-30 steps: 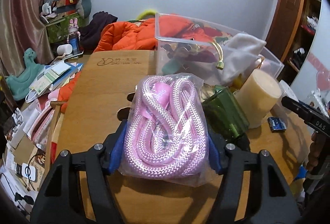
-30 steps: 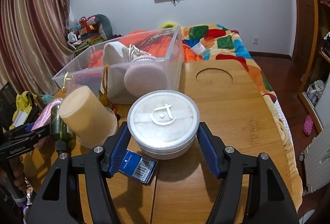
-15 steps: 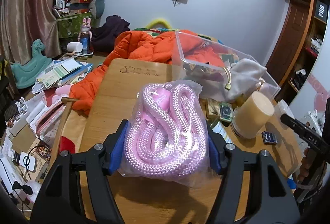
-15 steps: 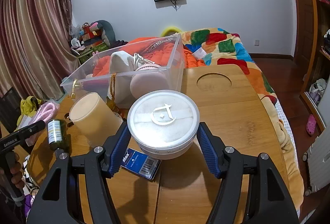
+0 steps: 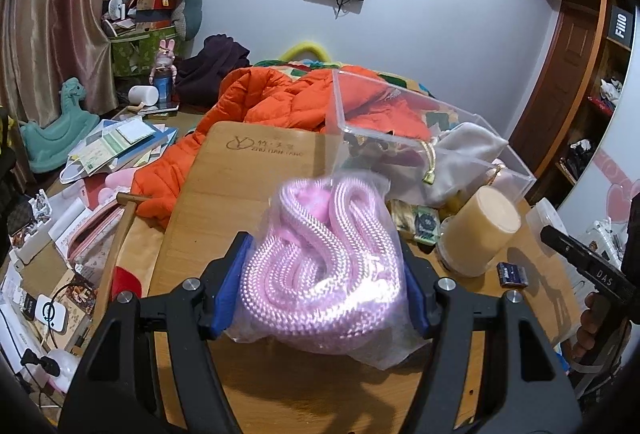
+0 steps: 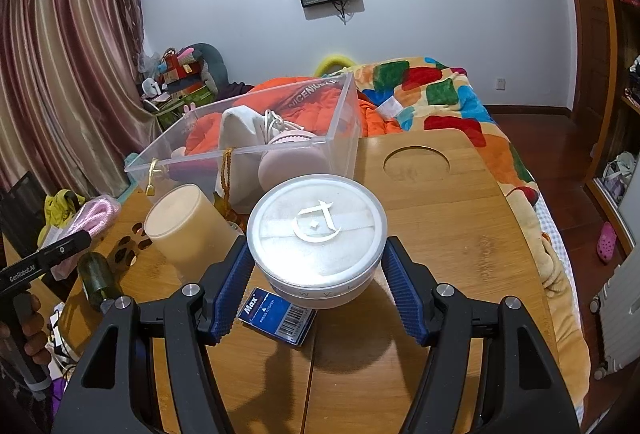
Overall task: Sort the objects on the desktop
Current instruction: 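Lift the pink rope bag with the left tool while the right tool lifts the white container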
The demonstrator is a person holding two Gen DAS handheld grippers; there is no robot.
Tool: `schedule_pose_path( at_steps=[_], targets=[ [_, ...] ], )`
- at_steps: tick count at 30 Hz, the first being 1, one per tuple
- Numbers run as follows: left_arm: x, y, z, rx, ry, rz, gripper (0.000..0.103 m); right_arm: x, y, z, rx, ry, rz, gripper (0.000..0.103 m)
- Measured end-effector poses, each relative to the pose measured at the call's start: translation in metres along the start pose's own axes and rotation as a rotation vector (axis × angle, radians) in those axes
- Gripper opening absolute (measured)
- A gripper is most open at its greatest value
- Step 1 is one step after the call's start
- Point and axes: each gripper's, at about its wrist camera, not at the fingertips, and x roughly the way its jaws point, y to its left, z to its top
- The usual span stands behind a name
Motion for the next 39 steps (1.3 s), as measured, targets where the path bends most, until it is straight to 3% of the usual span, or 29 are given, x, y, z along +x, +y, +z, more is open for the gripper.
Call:
schedule_pose_path(
  at_steps=[17, 28, 39],
  targets=[
    [-0.007, -0.014, 0.017, 0.020, -0.048, -0.054, 0.065, -0.012, 0.011, 0.006, -0.015, -0.026, 0.040, 0.062],
    [0.001, -0.018, 0.010, 0.019, -0.020, -0.071, 0.065, -0.012, 0.016, 0.008, -0.025, -0.022, 0.048, 0.062],
    [-0.017, -0.028, 0.030, 0.038, -0.087, -0.111, 0.065, -0.020, 0.019, 0.024, -0.051, -0.050, 0.052, 0.062]
  ],
)
